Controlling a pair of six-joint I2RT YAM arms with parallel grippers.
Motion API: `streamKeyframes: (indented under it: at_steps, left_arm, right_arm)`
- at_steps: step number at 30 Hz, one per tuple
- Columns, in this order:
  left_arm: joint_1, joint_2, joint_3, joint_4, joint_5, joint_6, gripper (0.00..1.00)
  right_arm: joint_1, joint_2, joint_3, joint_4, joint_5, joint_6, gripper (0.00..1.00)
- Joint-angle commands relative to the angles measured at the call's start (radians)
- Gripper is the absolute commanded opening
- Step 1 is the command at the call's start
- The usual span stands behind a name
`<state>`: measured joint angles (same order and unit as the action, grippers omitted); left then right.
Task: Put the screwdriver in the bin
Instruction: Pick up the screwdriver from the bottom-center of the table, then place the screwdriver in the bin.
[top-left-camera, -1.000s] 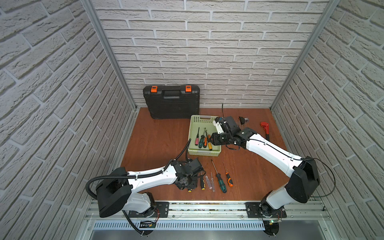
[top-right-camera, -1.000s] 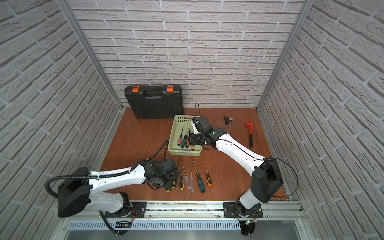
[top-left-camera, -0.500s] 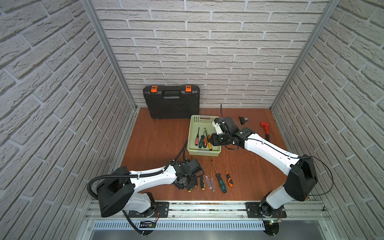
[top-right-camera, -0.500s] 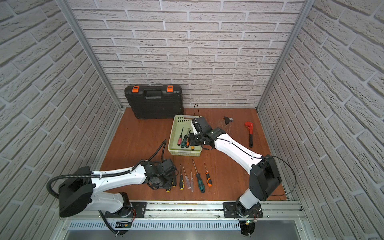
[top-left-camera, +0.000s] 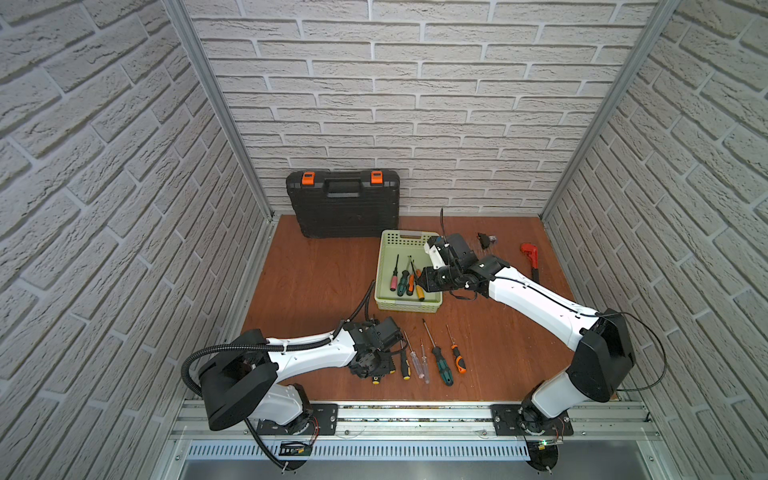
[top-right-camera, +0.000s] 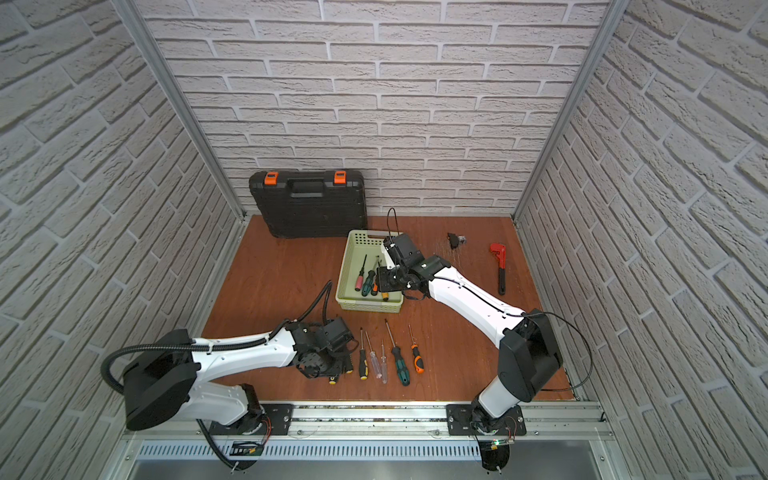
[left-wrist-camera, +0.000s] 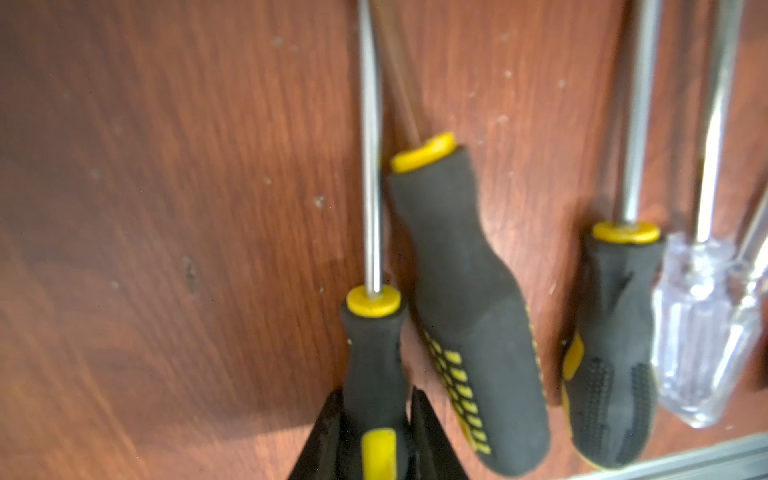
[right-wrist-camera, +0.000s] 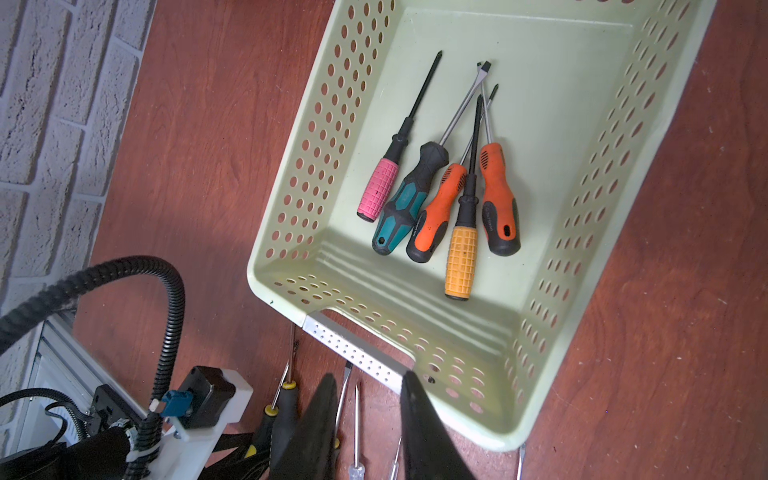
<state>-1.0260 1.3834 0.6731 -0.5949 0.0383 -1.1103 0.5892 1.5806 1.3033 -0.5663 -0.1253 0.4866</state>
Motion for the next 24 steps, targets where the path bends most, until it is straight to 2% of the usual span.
streamKeyframes:
  at_steps: [1, 9, 15, 19, 24]
  left_arm:
    - [0.000, -0.024, -0.019, -0.042, -0.004, -0.009, 0.05]
    - [0.021, -0.204, 0.035, -0.243, 0.002, -0.020, 0.05]
    - [0.058, -0.291, 0.100, -0.311, -0.036, -0.041, 0.05]
    - [0.173, -0.276, 0.236, -0.296, -0.053, 0.082, 0.05]
    - [0.338, -0.127, 0.480, -0.228, -0.011, 0.284, 0.06]
  right_arm:
    - [0.006, 0.008, 0.000, 0.034, -0.013, 0.006, 0.28]
    - [0.005, 0.018, 0.011, 0.049, -0.016, -0.001, 0.28]
    - [0.005, 0.024, 0.040, 0.038, -0.018, -0.015, 0.28]
    - [0.004, -0.001, 0.033, 0.029, 0.015, -0.026, 0.29]
    - [-0.013, -0.003, 0.021, 0.022, 0.037, -0.028, 0.29]
